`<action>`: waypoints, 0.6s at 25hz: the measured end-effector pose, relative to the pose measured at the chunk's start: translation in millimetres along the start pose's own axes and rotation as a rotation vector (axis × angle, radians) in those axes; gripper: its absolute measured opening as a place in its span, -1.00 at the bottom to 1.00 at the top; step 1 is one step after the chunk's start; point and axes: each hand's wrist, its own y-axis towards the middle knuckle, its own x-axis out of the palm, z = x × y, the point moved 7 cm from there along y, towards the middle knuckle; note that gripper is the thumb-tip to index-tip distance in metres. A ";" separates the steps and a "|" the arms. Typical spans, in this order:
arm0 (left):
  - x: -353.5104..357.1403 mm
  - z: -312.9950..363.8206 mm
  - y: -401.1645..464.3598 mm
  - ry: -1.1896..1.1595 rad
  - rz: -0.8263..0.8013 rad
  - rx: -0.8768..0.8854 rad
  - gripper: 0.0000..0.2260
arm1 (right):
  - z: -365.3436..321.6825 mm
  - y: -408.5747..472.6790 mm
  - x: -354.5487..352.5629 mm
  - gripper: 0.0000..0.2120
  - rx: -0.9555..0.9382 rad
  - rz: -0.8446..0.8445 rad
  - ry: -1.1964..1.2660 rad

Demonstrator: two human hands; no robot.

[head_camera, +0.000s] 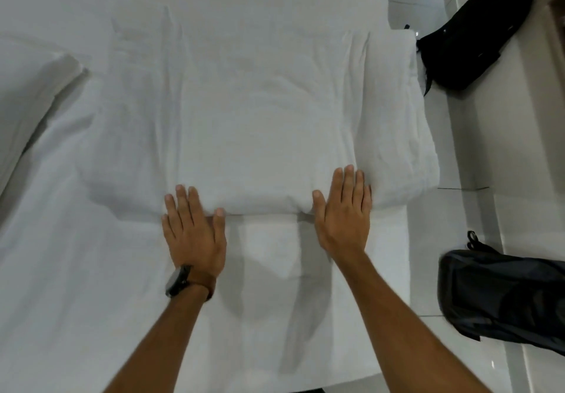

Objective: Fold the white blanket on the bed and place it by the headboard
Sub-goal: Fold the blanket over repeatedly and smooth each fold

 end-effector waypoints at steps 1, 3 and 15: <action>4.2 -3.2 -15.9 -0.114 -0.003 -0.039 -0.34 | -0.7 -15.4 1.7 -0.30 0.019 0.008 0.016; 4.7 0.0 -33.9 -0.530 -0.004 -0.180 -0.40 | -1.9 -46.2 4.4 -0.29 0.056 0.031 0.124; 11.0 -38.6 68.9 -1.512 -0.021 -1.073 -0.32 | 0.8 19.0 36.0 -0.28 1.256 -0.092 1.893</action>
